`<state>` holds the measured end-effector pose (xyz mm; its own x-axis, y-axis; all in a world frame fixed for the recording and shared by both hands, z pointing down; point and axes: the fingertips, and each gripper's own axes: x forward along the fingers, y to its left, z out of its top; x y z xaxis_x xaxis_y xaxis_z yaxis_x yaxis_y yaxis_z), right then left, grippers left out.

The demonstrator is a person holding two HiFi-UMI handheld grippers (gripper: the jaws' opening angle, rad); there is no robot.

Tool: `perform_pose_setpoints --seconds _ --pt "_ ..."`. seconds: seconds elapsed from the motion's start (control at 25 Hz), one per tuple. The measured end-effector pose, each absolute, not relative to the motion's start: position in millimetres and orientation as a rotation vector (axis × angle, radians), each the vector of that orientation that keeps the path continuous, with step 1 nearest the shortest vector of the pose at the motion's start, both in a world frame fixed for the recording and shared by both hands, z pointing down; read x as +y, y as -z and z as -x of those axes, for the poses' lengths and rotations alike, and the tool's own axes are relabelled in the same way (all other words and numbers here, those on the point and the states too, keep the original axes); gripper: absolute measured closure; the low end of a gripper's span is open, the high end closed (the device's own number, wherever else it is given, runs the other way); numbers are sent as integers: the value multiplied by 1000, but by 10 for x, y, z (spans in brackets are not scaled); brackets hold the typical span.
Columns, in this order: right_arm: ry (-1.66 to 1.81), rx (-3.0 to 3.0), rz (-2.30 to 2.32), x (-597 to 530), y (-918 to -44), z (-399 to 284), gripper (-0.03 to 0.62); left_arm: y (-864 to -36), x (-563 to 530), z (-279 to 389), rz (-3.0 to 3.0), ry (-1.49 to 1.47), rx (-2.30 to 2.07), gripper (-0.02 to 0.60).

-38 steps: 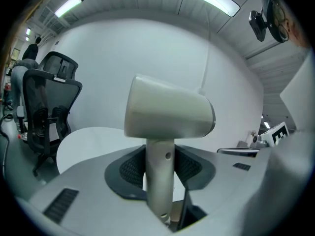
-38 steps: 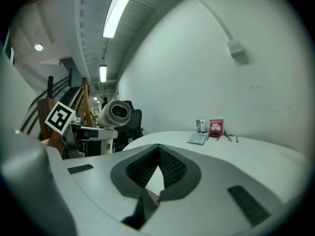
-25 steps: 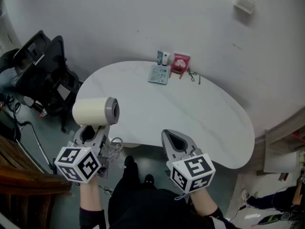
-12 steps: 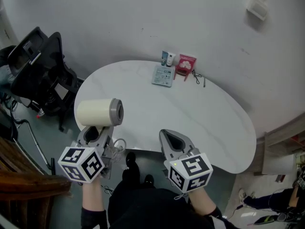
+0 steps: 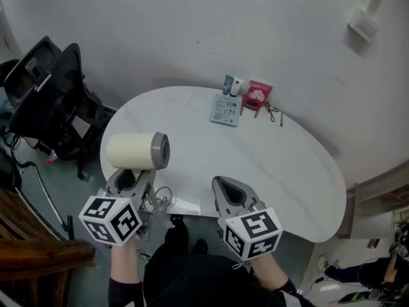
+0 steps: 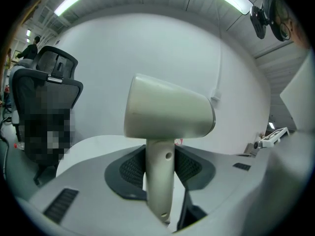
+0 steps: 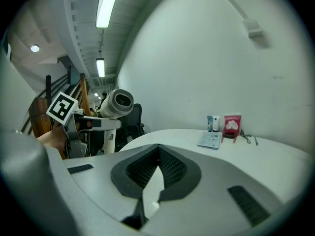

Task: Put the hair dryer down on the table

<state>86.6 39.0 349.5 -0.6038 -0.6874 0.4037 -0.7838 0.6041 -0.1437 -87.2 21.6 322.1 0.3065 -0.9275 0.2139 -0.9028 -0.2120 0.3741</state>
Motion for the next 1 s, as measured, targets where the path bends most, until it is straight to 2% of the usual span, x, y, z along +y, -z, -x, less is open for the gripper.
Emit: perform_pose_setpoints --seconds 1.0 --pt "-521 -2400 -1307 -431 -3703 -400 592 -3571 -749 1203 -2164 -31 -1438 417"
